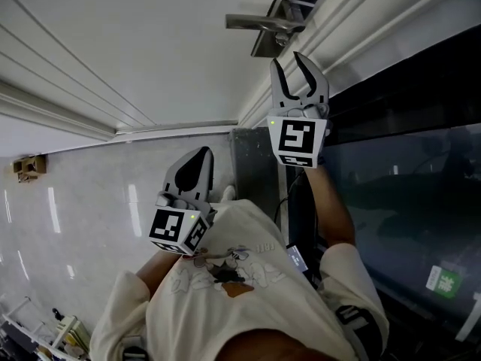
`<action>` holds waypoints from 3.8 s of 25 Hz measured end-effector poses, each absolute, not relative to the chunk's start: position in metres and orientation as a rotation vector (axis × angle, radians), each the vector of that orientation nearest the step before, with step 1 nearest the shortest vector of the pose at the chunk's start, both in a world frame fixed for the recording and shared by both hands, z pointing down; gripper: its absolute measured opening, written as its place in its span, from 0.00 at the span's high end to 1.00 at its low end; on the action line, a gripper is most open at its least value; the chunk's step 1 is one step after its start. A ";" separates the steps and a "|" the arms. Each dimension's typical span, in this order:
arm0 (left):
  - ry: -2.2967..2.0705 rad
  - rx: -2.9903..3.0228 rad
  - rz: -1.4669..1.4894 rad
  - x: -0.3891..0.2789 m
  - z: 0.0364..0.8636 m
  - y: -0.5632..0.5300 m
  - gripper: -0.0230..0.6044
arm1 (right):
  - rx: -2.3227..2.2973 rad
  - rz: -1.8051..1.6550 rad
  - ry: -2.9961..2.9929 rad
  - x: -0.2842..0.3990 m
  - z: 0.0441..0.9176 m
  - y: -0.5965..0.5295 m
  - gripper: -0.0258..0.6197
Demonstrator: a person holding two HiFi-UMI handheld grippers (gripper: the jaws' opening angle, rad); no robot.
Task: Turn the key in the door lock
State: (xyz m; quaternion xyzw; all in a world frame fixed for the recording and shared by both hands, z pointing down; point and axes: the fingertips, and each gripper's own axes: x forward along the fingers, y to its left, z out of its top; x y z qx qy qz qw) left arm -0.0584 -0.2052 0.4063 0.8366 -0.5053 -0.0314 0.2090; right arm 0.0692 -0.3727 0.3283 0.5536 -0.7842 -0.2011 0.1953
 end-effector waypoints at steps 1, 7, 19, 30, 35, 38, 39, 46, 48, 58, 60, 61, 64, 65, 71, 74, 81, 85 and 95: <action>-1.406 2.327 -0.090 -0.058 0.406 -0.206 0.95 | 1.548 -0.578 -2.172 0.070 0.329 -0.378 0.73; -1.409 2.327 -0.105 -0.059 0.406 -0.213 0.95 | 1.492 -0.692 -2.018 0.070 0.332 -0.397 0.73; -1.432 2.322 -0.108 -0.072 0.404 -0.218 0.95 | 1.506 -0.714 -1.939 0.063 0.334 -0.420 0.84; -1.436 2.320 -0.093 -0.074 0.406 -0.216 0.95 | 1.650 -0.558 -2.091 0.066 0.328 -0.423 0.92; -1.434 2.323 -0.085 -0.071 0.406 -0.211 0.95 | 1.705 -0.474 -2.174 0.066 0.327 -0.423 0.92; -1.447 2.317 -0.081 -0.073 0.407 -0.209 0.95 | 1.748 -0.396 -2.231 0.067 0.326 -0.423 0.92; -1.450 2.315 -0.079 -0.074 0.407 -0.207 0.95 | 1.765 -0.359 -2.253 0.068 0.326 -0.423 0.92; -1.475 2.306 -0.067 -0.073 0.407 -0.198 0.95 | 1.889 -0.150 -2.361 0.077 0.329 -0.423 0.92; -1.491 2.297 -0.058 -0.075 0.408 -0.195 0.95 | 1.920 -0.087 -2.399 0.078 0.330 -0.423 0.93; -1.507 2.294 -0.033 -0.074 0.408 -0.186 0.95 | 2.006 0.228 -2.545 0.080 0.331 -0.426 0.93; -1.504 2.298 -0.032 -0.073 0.408 -0.185 0.95 | 2.044 0.424 -2.609 0.081 0.332 -0.427 0.93; -1.505 2.300 -0.032 -0.072 0.407 -0.183 0.95 | 2.062 0.514 -2.633 0.083 0.332 -0.427 0.93; -1.513 2.301 -0.034 -0.066 0.406 -0.178 0.95 | 2.111 0.733 -2.681 0.091 0.334 -0.424 0.93; -1.515 2.300 -0.033 -0.065 0.406 -0.176 0.95 | 2.121 0.816 -2.699 0.094 0.335 -0.424 0.93; -1.525 2.292 -0.030 -0.066 0.407 -0.171 0.95 | 2.106 1.322 -2.808 0.096 0.337 -0.425 0.92; -1.526 2.287 -0.031 -0.067 0.406 -0.169 0.95 | 2.093 1.399 -2.827 0.096 0.337 -0.425 0.92; -1.536 2.277 -0.033 -0.070 0.409 -0.165 0.95 | 1.949 1.381 -2.943 0.091 0.334 -0.423 0.79; -1.525 2.283 -0.034 -0.069 0.406 -0.166 0.95 | 1.912 1.156 -2.982 0.089 0.320 -0.402 0.76; -1.440 2.340 -0.034 -0.050 0.406 -0.174 0.95 | 1.783 0.522 -2.966 0.088 0.314 -0.290 0.90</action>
